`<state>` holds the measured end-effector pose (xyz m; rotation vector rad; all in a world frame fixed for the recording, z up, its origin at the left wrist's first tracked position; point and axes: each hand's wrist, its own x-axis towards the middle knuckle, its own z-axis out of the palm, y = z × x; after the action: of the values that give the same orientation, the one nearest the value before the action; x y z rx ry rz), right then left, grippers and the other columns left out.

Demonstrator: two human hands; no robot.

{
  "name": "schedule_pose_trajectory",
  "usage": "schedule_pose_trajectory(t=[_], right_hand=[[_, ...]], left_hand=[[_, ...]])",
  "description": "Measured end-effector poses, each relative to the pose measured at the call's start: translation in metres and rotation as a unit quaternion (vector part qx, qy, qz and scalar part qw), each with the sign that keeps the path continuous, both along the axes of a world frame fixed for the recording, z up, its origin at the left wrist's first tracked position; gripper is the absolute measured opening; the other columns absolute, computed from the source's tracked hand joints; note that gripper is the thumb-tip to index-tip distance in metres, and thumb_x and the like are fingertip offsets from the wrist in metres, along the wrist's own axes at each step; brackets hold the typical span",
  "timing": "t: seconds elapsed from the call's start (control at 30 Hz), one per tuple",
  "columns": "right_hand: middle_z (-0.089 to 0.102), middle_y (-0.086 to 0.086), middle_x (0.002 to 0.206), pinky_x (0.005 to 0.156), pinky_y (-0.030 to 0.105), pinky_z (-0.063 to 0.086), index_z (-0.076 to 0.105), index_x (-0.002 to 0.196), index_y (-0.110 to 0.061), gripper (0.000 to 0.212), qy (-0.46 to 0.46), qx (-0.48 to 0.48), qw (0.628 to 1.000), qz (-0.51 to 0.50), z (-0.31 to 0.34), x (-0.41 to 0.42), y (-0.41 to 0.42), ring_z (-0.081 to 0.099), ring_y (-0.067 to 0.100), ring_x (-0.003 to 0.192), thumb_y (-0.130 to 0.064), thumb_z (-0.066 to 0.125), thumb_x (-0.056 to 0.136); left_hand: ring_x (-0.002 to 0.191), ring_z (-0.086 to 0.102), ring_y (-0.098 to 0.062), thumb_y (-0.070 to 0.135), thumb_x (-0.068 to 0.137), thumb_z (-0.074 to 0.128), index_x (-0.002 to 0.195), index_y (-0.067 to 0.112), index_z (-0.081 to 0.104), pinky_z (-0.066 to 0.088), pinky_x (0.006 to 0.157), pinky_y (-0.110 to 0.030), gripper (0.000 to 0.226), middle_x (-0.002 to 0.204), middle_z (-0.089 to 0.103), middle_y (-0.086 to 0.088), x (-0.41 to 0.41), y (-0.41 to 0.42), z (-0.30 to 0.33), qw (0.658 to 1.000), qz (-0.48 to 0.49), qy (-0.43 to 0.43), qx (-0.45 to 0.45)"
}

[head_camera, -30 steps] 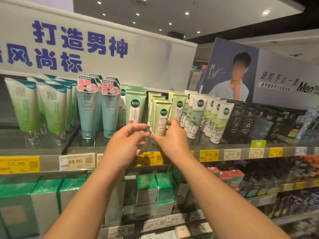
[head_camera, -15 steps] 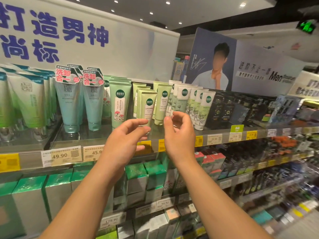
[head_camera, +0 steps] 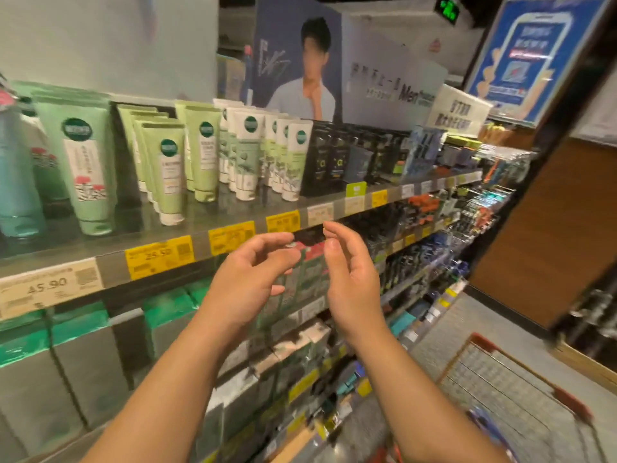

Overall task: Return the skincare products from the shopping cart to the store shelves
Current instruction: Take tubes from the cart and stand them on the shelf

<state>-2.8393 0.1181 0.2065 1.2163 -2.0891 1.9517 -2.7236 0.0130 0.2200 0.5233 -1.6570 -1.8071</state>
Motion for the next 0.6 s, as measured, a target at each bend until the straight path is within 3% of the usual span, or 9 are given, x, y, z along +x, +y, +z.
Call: schedule_pose_trajectory(t=[0.2,0.37,0.53,0.6], right_hand=[[0.062,-0.019,0.135,0.095,0.006,0.041,0.060,0.124,-0.051,0.026,-0.056,0.020,0.996,-0.068,-0.037,-0.022,0.069,0.055,-0.006,0.126,-0.051,0.047,0.101],[0.060,-0.016,0.140,0.095,0.005,0.041,0.060,0.135,-0.037,0.032,-0.121,0.029,0.987,-0.102,-0.073,-0.051,0.138,0.053,-0.008,0.128,-0.044,0.049,0.105],[0.063,-0.029,0.129,0.097,0.012,0.044,0.058,0.123,-0.051,0.028,-0.159,0.031,0.970,-0.181,-0.114,-0.092,0.211,0.056,-0.008,0.124,-0.050,0.054,0.096],[0.061,-0.022,0.137,0.103,0.022,0.046,0.056,0.124,-0.058,0.035,-0.187,0.041,0.958,-0.213,-0.132,-0.108,0.240,0.055,-0.005,0.127,-0.063,0.056,0.090]], left_hand=[[0.091,0.070,-0.006,0.024,0.094,0.071,0.112,0.029,0.071,0.051,0.071,-0.023,0.019,0.100,0.075,0.011,-0.048,0.047,-0.028,0.995,-0.091,-0.047,0.012],[0.096,0.071,-0.014,0.025,0.093,0.073,0.112,0.028,0.071,0.051,0.076,-0.029,0.020,0.097,0.076,0.010,-0.094,0.098,-0.052,0.985,-0.143,-0.096,0.007],[0.074,0.067,-0.001,0.022,0.093,0.072,0.109,0.025,0.070,0.054,0.069,-0.023,0.016,0.092,0.074,0.009,-0.151,0.157,-0.082,0.971,-0.195,-0.141,0.014],[0.079,0.067,-0.006,0.025,0.094,0.071,0.108,0.026,0.070,0.053,0.073,-0.028,0.014,0.097,0.073,0.005,-0.173,0.179,-0.096,0.963,-0.209,-0.167,0.013]])
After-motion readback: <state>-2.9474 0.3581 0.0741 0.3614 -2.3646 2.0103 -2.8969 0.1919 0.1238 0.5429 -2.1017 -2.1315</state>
